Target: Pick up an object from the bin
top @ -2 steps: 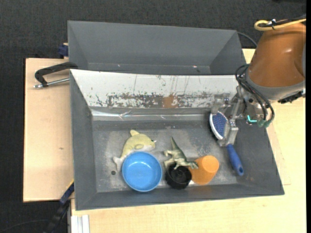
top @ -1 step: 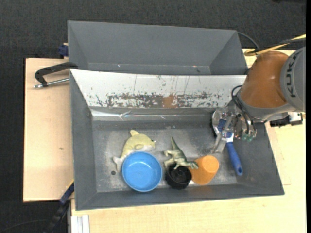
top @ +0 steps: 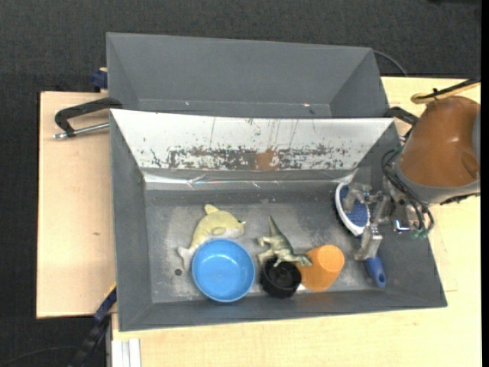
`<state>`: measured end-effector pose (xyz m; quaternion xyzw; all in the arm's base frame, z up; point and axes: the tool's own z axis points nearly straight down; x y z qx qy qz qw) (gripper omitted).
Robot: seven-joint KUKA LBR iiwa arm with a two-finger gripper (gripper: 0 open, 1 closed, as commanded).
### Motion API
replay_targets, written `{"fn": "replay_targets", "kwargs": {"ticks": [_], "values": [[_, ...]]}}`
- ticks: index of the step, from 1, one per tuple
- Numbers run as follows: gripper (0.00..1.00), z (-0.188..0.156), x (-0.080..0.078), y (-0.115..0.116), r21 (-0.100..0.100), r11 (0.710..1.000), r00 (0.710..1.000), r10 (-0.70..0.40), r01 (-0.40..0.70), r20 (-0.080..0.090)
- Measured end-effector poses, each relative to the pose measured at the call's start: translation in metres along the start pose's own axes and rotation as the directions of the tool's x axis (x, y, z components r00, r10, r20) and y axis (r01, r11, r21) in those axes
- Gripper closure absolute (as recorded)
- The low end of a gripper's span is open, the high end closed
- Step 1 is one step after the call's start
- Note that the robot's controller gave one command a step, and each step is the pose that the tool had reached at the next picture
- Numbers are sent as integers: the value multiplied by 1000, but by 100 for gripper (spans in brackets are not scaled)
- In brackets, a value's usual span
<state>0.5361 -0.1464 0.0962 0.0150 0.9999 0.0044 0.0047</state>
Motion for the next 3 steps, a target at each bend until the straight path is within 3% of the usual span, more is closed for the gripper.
{"fn": "replay_targets", "kwargs": {"ticks": [1, 2, 3], "values": [[100, -5, -7, 0, 4, 1000, 1000, 1, -1, 28], [0, 2, 2, -1, 2, 1000, 1000, 1, -1, -5], [100, -4, -6, -1, 5, 1000, 1000, 1, -2, 24]]}}
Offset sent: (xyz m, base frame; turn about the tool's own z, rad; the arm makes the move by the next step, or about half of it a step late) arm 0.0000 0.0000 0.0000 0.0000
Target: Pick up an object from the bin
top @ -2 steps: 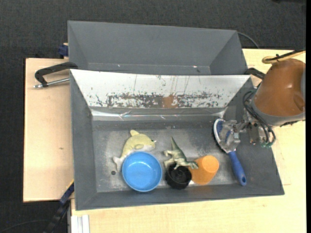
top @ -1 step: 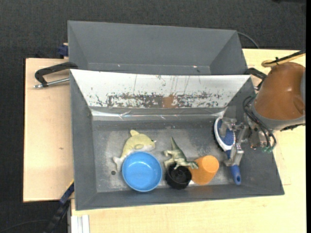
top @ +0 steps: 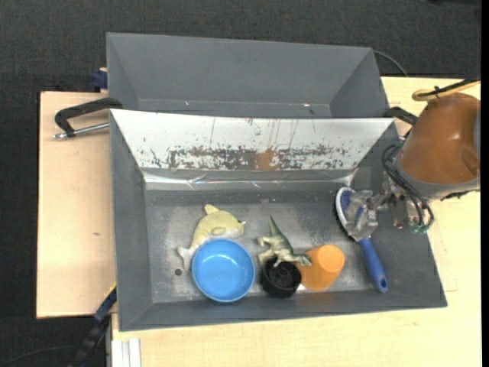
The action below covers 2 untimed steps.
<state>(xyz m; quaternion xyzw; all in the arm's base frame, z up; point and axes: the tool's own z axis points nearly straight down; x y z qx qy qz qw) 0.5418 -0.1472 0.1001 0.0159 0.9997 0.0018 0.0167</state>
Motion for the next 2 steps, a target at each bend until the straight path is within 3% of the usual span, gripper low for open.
{"fn": "replay_targets", "kwargs": {"ticks": [1, 2], "values": [[0, 6, 8, -1, -2, 1000, 1000, -1, 1, -29], [0, 30, -57, 6, -18, 946, 945, -324, 324, -35]]}}
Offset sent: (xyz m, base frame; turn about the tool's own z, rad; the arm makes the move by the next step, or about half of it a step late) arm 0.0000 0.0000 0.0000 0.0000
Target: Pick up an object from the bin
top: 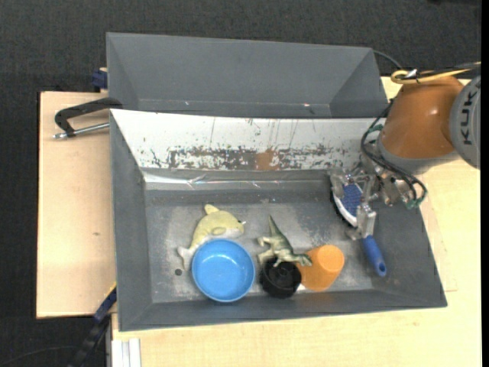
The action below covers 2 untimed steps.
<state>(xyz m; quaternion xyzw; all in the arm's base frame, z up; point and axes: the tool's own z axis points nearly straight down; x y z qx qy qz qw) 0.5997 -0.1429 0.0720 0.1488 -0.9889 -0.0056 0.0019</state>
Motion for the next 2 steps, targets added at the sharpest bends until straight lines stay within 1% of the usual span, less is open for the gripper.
{"fn": "replay_targets", "kwargs": {"ticks": [1, 2], "values": [[100, 0, -1, 1, -2, 1000, 1000, -2, 2, 1], [100, -62, 50, 23, 11, 990, 990, 141, -141, 8]]}}
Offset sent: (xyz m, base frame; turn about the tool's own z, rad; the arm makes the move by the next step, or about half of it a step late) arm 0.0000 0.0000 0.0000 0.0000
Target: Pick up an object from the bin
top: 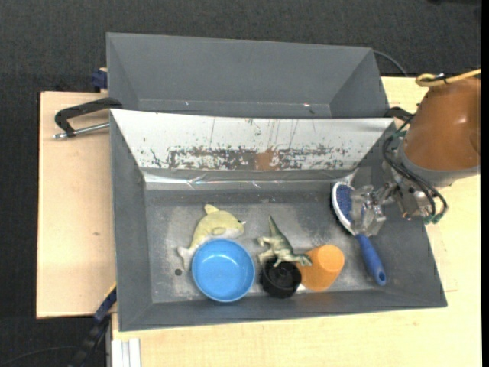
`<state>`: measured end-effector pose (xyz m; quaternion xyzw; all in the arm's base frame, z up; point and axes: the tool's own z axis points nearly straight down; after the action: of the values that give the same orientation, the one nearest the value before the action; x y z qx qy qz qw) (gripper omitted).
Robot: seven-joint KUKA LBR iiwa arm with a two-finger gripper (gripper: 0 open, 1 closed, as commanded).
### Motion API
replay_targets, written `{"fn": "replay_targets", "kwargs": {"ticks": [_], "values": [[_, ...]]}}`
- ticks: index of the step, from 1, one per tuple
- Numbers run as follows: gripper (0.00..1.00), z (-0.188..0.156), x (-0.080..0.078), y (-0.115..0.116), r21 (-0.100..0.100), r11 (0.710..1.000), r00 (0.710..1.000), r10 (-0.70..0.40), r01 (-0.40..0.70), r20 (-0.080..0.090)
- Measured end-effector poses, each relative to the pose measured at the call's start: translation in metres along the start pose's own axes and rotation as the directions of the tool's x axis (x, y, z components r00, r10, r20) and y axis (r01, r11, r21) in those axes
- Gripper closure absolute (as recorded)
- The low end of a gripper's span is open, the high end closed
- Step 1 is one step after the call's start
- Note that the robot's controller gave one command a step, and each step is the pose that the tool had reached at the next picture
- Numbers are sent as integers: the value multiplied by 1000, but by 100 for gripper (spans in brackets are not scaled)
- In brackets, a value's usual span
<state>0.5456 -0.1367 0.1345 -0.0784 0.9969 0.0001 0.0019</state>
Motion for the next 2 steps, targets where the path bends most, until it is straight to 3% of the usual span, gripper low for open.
{"fn": "replay_targets", "kwargs": {"ticks": [1, 2], "values": [[0, 2, 0, 0, -1, 1000, 1000, -1, 1, -2], [0, 58, -35, -1, -3, 935, 935, -355, 355, 1]]}}
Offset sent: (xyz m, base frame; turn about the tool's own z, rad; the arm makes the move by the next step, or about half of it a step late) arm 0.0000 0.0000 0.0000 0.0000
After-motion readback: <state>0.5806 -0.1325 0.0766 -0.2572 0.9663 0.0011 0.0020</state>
